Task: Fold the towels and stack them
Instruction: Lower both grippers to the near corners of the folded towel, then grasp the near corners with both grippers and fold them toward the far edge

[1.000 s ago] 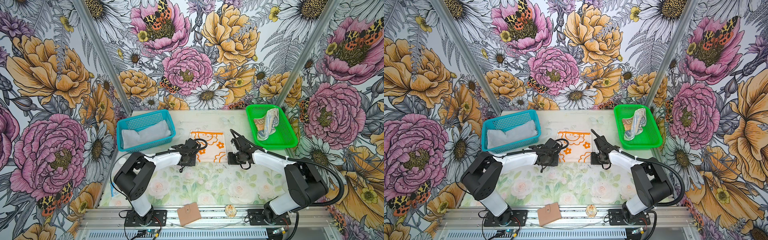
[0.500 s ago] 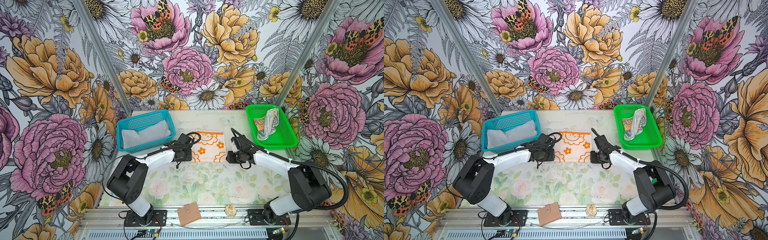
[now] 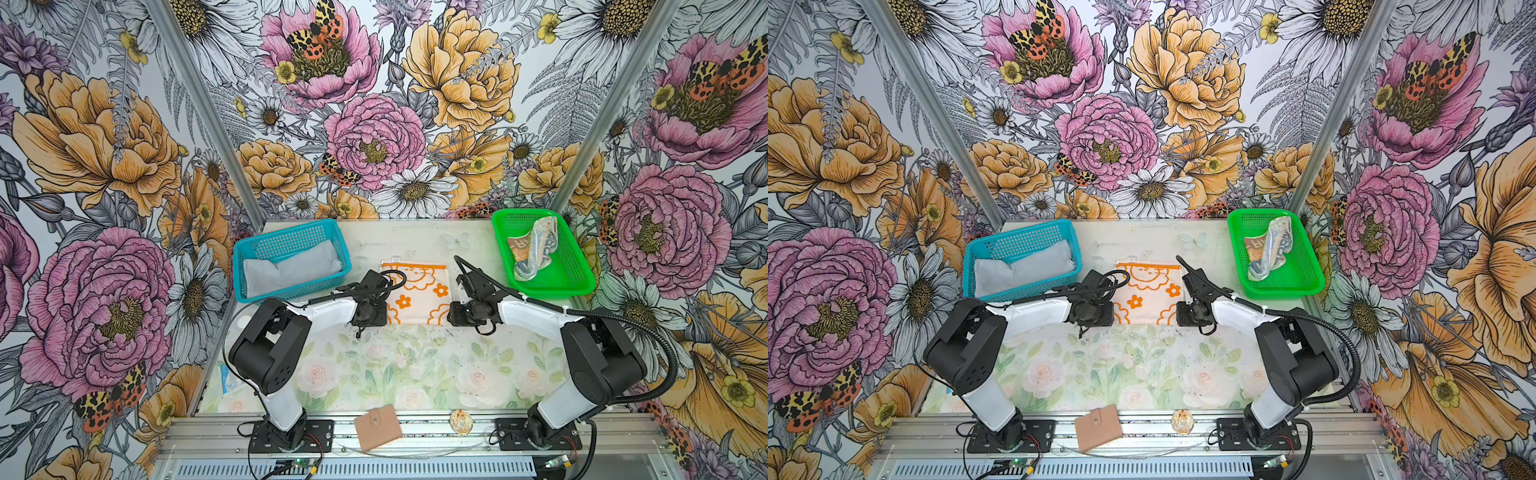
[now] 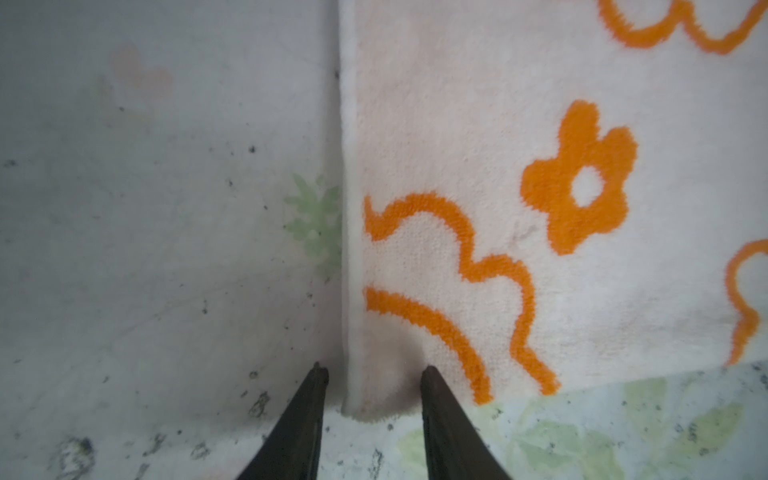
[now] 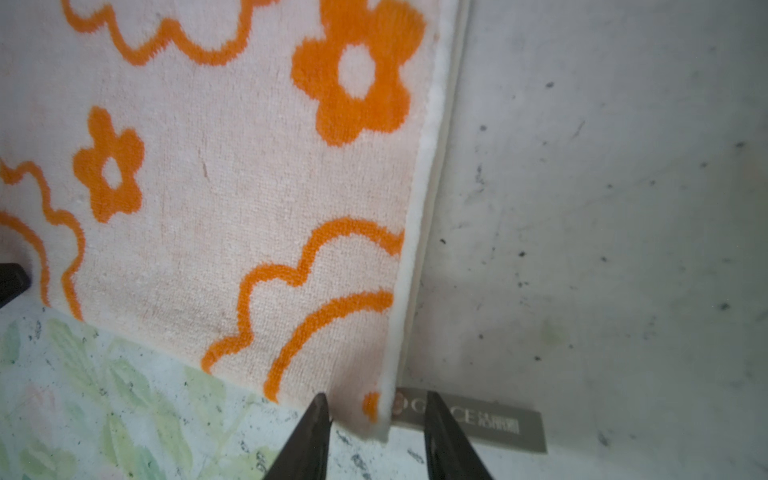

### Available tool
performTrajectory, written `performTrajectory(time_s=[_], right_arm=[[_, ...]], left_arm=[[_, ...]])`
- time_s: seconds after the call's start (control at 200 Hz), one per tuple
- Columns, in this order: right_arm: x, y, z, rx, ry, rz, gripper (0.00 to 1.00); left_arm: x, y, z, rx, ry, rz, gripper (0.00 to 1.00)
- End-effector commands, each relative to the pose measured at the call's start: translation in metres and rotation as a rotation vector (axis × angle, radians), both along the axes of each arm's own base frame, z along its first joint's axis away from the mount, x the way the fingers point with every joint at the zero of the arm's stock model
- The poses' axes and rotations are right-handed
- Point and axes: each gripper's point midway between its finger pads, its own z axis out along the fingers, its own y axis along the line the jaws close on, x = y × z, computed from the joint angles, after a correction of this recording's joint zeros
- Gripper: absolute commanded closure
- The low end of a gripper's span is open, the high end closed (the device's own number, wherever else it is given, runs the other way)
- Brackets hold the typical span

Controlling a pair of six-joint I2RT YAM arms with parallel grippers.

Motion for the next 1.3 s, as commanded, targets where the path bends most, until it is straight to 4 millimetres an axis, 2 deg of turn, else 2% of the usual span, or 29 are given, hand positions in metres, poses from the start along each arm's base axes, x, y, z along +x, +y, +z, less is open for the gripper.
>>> performTrajectory(time_s=[0.0, 0.085, 0.25, 0.345, 0.53, 0.655, 0.951, 1.131, 1.296], right_arm=[[-0.012, 0.001, -0.015, -0.005, 0.042, 0.010, 0.61], [-0.016, 0.000, -0.019, -0.004, 0.058, 0.008, 0.65], [-0.017, 0.000, -0.022, -0.005, 0.060, 0.012, 0.65], [-0.012, 0.005, -0.014, 0.011, 0.041, 0.016, 0.64], [-0.003, 0.013, 0.006, 0.050, -0.007, 0.021, 0.63], [-0.001, 0.015, 0.011, 0.059, -0.015, 0.021, 0.63], [0.008, 0.016, 0.007, 0.036, -0.019, 0.017, 0.63], [0.010, 0.015, -0.007, 0.007, 0.011, 0.021, 0.64], [0.001, 0.013, -0.020, 0.000, 0.051, 0.021, 0.70]], left_arm=[[-0.001, -0.008, -0.005, -0.022, 0.010, -0.008, 0.67], [-0.003, -0.009, -0.006, -0.022, 0.013, -0.009, 0.73], [-0.005, -0.010, -0.008, -0.018, 0.019, -0.014, 0.80], [-0.007, -0.009, -0.009, -0.017, 0.022, -0.013, 0.83], [-0.011, -0.006, -0.012, -0.009, 0.030, -0.014, 0.95], [-0.013, -0.005, -0.014, -0.007, 0.035, -0.016, 1.00], [-0.018, -0.004, -0.015, -0.010, 0.043, -0.023, 1.00], [-0.021, -0.002, -0.014, -0.013, 0.045, -0.021, 1.00], [-0.022, -0.002, -0.012, -0.017, 0.043, -0.023, 1.00]])
